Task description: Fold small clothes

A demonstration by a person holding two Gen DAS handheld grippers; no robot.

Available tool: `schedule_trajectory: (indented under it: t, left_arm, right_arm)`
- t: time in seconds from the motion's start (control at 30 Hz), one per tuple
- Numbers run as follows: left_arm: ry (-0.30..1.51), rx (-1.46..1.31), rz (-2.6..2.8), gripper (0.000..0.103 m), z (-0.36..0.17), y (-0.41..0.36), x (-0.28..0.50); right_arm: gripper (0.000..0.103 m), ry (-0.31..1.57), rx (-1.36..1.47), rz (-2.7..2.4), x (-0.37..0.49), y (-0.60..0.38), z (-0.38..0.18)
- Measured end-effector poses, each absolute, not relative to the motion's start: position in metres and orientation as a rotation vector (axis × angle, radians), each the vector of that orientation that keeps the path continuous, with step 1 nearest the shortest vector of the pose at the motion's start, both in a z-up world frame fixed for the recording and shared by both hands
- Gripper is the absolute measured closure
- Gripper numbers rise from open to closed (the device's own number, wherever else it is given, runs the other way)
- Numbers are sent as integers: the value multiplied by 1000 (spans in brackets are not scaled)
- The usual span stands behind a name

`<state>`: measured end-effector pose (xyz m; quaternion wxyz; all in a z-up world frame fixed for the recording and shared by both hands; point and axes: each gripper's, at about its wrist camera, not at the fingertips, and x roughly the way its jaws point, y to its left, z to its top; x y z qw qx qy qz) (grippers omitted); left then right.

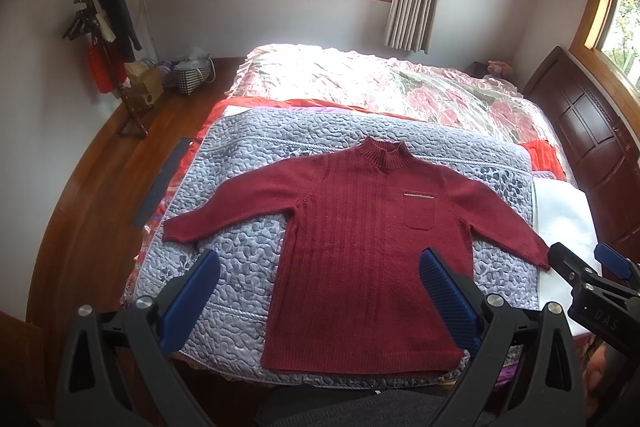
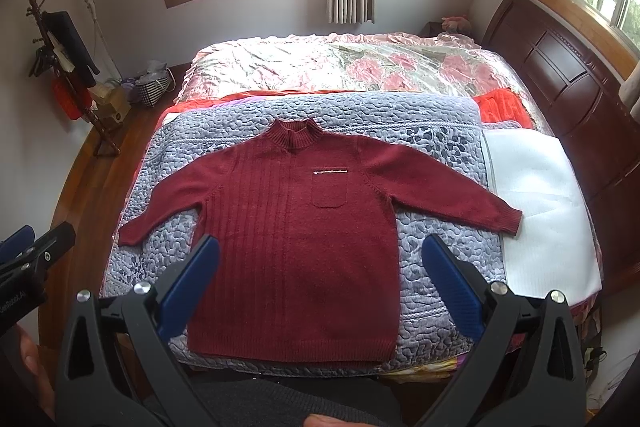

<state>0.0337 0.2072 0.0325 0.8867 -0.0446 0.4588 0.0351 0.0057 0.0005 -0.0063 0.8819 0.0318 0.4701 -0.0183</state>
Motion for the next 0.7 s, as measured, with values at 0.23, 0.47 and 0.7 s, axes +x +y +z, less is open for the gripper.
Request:
schedule_trajectory:
  t: [0.23, 0.47, 0.7]
  left_arm:
    - [953, -93, 63, 4, 33, 207, 34]
    - [956, -86, 56, 4, 32, 204, 35]
    - [958, -85, 55, 4, 32, 203, 36]
  right_arm:
    - [3, 975, 62, -43, 4, 1, -4]
    - [3, 973, 64, -48, 3, 0, -2]
    - [3, 975, 62, -46, 3, 0, 0]
